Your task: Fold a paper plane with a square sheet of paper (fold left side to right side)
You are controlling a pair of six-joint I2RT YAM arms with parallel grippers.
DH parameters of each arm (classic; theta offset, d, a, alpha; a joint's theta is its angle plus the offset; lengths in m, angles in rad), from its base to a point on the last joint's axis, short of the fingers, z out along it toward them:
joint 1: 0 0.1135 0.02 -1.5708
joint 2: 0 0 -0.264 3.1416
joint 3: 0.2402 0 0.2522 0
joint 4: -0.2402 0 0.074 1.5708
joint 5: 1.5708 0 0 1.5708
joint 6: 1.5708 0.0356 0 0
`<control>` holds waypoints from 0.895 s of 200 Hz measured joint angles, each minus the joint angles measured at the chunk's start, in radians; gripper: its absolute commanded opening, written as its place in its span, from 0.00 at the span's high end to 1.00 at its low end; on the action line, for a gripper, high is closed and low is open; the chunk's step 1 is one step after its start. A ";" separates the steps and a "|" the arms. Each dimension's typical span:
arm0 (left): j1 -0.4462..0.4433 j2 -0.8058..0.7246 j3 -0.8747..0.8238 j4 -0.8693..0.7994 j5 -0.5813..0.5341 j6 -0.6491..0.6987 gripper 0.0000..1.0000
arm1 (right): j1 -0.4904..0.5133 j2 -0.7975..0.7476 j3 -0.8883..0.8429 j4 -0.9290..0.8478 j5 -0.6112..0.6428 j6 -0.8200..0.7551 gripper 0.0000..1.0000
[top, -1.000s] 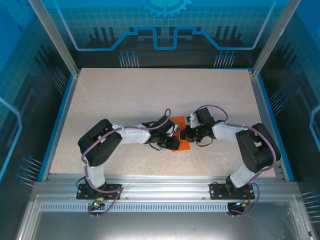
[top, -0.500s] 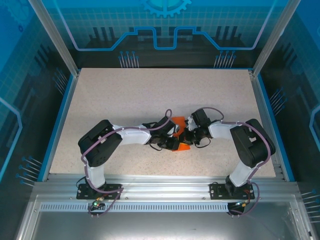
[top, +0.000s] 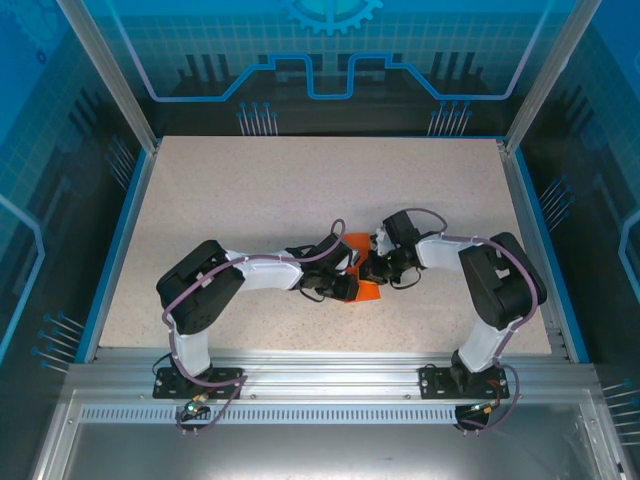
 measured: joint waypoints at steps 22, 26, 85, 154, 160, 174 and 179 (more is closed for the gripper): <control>-0.001 0.000 0.000 0.000 -0.003 0.000 0.79 | -0.035 0.005 0.009 -0.005 0.009 -0.016 0.95; -0.002 0.000 0.000 0.000 -0.003 0.000 0.79 | -0.041 0.005 0.010 -0.005 0.008 -0.019 0.95; -0.002 -0.006 -0.007 0.005 -0.004 0.000 0.78 | -0.087 0.031 0.045 -0.041 -0.007 -0.059 0.94; -0.008 -0.019 -0.017 0.017 -0.013 0.002 0.75 | -0.104 0.060 0.085 -0.083 -0.021 -0.079 0.95; -0.008 -0.021 -0.017 0.011 -0.013 0.003 0.75 | -0.104 0.061 0.085 -0.083 -0.022 -0.079 0.95; -0.008 -0.029 -0.015 -0.011 -0.013 0.008 0.75 | -0.104 0.061 0.085 -0.083 -0.022 -0.079 0.94; -0.008 -0.032 -0.013 -0.023 -0.013 0.011 0.75 | -0.105 0.061 0.085 -0.082 -0.022 -0.079 0.95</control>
